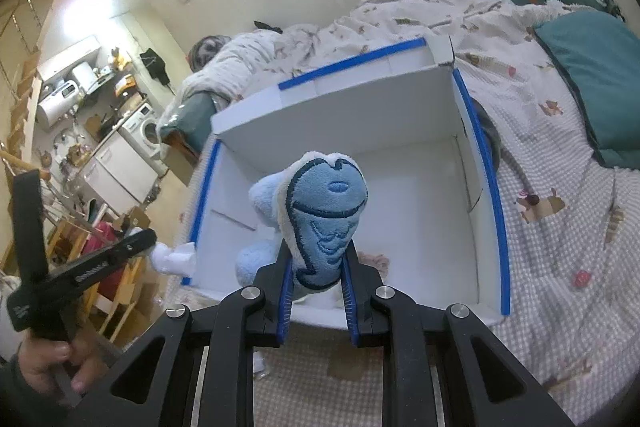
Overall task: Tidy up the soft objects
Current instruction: 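Carry the white cloth with the left gripper while the right gripper carries the fish plush into the box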
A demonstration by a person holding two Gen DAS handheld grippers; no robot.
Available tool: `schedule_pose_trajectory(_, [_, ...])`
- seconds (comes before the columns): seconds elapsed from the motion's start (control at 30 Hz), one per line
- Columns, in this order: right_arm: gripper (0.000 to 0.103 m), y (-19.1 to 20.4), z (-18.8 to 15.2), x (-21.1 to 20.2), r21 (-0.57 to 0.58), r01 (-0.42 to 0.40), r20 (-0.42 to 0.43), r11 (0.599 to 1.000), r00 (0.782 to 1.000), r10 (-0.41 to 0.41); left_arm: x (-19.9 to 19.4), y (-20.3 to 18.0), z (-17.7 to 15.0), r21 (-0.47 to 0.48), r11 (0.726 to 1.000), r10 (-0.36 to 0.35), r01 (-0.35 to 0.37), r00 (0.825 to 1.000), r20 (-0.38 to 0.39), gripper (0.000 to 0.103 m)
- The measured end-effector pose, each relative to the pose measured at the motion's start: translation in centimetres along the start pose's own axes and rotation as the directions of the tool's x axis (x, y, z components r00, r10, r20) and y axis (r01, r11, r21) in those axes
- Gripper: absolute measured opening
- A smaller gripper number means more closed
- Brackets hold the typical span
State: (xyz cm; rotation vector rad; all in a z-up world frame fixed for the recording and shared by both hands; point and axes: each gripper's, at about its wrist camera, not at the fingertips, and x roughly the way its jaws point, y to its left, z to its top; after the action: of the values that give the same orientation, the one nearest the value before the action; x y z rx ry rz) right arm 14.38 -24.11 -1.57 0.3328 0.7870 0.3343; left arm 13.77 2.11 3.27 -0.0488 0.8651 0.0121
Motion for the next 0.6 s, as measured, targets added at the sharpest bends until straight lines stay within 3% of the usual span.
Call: schedule_pose_trajectory(0.6, [0.023, -1.6, 0.9, 5.4, 0.022, 0.027, -0.059, 0.999, 0.998, -0.025, 6.5, -2.9, 2.5, 0.047, 0.999, 0.018, -0.016, 0.999, -0.036, 0.007])
